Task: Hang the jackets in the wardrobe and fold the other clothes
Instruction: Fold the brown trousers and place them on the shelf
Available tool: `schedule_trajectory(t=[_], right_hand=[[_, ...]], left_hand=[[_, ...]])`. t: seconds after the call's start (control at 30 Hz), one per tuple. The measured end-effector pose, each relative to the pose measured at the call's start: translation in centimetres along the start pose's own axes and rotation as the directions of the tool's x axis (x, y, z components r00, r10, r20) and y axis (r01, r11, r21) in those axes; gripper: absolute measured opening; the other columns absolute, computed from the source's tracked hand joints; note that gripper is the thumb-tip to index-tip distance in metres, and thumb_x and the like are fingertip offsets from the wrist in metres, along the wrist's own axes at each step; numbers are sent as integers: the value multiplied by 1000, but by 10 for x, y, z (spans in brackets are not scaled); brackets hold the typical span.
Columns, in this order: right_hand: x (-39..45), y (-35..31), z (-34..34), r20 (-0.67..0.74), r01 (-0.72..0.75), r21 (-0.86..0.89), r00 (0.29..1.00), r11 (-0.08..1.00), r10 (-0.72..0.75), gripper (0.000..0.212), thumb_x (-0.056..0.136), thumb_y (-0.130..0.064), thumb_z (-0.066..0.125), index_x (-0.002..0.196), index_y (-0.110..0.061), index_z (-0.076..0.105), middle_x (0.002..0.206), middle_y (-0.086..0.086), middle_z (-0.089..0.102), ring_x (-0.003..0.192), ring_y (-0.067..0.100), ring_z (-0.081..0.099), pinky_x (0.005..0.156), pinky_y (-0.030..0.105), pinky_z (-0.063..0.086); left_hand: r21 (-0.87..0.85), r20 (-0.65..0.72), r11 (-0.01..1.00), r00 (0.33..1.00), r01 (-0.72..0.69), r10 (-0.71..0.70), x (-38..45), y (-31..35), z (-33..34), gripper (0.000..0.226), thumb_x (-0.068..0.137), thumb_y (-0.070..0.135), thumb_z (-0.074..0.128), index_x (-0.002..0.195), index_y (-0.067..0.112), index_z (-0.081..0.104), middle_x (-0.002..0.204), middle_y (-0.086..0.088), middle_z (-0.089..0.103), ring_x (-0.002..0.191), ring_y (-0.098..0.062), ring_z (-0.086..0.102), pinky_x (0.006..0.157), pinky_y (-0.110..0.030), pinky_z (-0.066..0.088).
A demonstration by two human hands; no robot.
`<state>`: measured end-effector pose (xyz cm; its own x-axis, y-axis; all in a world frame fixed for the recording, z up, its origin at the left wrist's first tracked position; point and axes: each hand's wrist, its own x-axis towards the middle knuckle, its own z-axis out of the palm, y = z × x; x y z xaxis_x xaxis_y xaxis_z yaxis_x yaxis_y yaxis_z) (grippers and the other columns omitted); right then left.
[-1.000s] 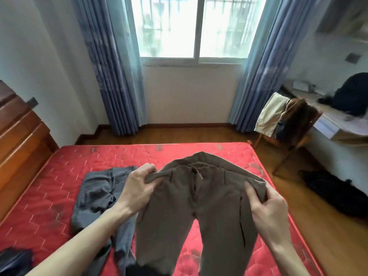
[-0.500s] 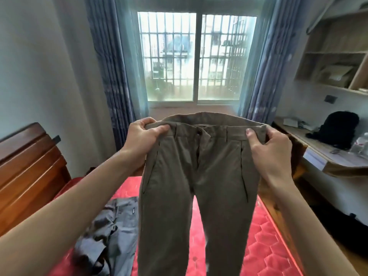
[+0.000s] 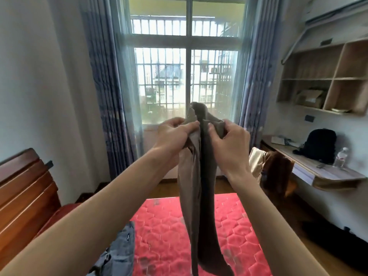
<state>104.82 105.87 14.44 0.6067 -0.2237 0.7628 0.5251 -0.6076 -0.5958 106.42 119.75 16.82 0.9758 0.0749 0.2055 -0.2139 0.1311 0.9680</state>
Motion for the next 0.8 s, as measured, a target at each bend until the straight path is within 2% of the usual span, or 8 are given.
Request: schedule_trajectory(t=[0.1, 0.27, 0.33, 0.37, 0.47, 0.53, 0.67, 0.8], right_hand=[[-12, 8, 10, 5, -9, 0, 1000, 1000, 9, 32, 99, -32, 66, 74, -13, 63, 66, 1, 63, 63, 21, 60, 64, 48, 51], [-44, 15, 21, 180, -218, 276, 969, 936, 172, 55, 107, -57, 37, 89, -21, 75, 91, -2, 70, 87, 17, 70, 84, 52, 55], [-55, 16, 26, 201, -260, 399, 960, 879, 193, 41, 110, -44, 42, 103, -28, 79, 101, -14, 68, 97, 13, 72, 89, 48, 58], [-61, 13, 27, 186, -255, 442, 964, 860, 190, 32, 111, -30, 47, 112, -28, 78, 101, -18, 65, 95, 5, 70, 88, 36, 59], [-74, 3, 32, 136, -206, 500, 978, 841, 158, 32, 106, -7, 55, 129, -24, 68, 108, -4, 57, 85, -5, 66, 77, 13, 52], [-76, 3, 37, 113, -191, 508, 982, 840, 155, 32, 104, -9, 60, 130, -25, 70, 111, 4, 57, 87, 2, 68, 80, 19, 55], [-77, 11, 42, 142, -179, 521, 982, 835, 122, 39, 102, -10, 60, 138, -25, 62, 123, 3, 66, 114, 16, 68, 100, 36, 55], [-77, 14, 42, 192, -174, 555, 978, 814, 78, 47, 96, -3, 68, 135, -21, 50, 105, 3, 65, 95, 18, 67, 88, 34, 57]], left_hand=[[-132, -4, 989, 998, 60, -61, -8, -16, 8, 18, 91, 11, 78, 103, -1, 73, 85, -14, 73, 71, -21, 71, 62, -28, 61], [-279, -25, 953, 991, 117, -129, -7, -34, 4, 9, 91, 10, 77, 97, 5, 73, 80, -15, 75, 69, -27, 70, 63, -35, 61], [-322, 1, 935, 988, 145, -153, -9, -41, 3, 11, 94, 10, 74, 102, 3, 71, 86, -20, 73, 74, -32, 70, 73, -47, 64], [-331, 21, 930, 987, 158, -160, -11, -44, 3, 11, 95, 11, 73, 103, 3, 71, 91, -24, 71, 79, -34, 69, 81, -53, 62], [-389, 171, 887, 966, 248, -195, -19, -47, 1, 29, 95, 28, 74, 108, 2, 71, 97, -28, 66, 82, -36, 67, 81, -54, 61], [-389, 303, 867, 932, 312, -200, -25, -47, -4, 49, 90, 40, 78, 116, 0, 68, 98, -27, 68, 81, -35, 68, 73, -43, 63], [-334, 284, 924, 955, 185, -89, -26, -50, -14, 16, 96, 6, 68, 111, 2, 66, 107, -36, 64, 92, -38, 68, 78, -42, 62], [-362, 328, 897, 935, 254, -133, -22, -50, -28, 30, 99, 0, 60, 127, -11, 62, 102, -28, 68, 82, -35, 71, 77, -43, 65]])
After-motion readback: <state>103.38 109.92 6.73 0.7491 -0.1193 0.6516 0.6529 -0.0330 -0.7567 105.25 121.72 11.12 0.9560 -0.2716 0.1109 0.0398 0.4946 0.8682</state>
